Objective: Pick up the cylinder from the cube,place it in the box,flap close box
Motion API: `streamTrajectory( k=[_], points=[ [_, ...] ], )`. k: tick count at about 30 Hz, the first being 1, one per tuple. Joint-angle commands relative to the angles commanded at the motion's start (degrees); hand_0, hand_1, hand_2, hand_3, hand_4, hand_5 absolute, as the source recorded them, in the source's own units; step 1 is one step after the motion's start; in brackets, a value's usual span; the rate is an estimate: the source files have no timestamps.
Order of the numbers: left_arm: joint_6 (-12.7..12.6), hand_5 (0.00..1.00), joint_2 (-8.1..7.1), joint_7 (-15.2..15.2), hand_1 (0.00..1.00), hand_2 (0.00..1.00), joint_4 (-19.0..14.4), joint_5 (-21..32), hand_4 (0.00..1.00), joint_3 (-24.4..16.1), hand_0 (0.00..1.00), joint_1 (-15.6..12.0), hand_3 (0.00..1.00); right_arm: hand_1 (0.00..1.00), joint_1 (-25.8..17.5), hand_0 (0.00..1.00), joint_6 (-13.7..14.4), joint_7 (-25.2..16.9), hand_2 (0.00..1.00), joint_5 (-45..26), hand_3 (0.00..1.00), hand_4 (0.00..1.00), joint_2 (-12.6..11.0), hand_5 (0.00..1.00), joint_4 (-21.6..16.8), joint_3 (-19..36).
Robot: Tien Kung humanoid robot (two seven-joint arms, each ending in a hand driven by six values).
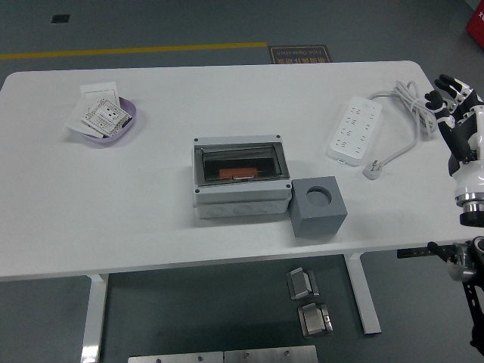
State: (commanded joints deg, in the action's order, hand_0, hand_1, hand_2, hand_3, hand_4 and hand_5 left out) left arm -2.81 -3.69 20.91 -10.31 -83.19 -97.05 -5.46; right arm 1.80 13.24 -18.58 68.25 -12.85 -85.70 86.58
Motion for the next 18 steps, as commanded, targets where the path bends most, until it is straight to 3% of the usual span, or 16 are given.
streamTrajectory(
  k=[18],
  points=[
    [0.1,0.323,-0.70,0.2,0.679,0.614,0.0,-0.8,0.699,-0.2,0.654,0.0,0.686,0.726,1.3,0.778,-0.2,0.2,0.723,0.8,0.733,0.998,1.5,0.717,1.0,-8.2]
  ],
)
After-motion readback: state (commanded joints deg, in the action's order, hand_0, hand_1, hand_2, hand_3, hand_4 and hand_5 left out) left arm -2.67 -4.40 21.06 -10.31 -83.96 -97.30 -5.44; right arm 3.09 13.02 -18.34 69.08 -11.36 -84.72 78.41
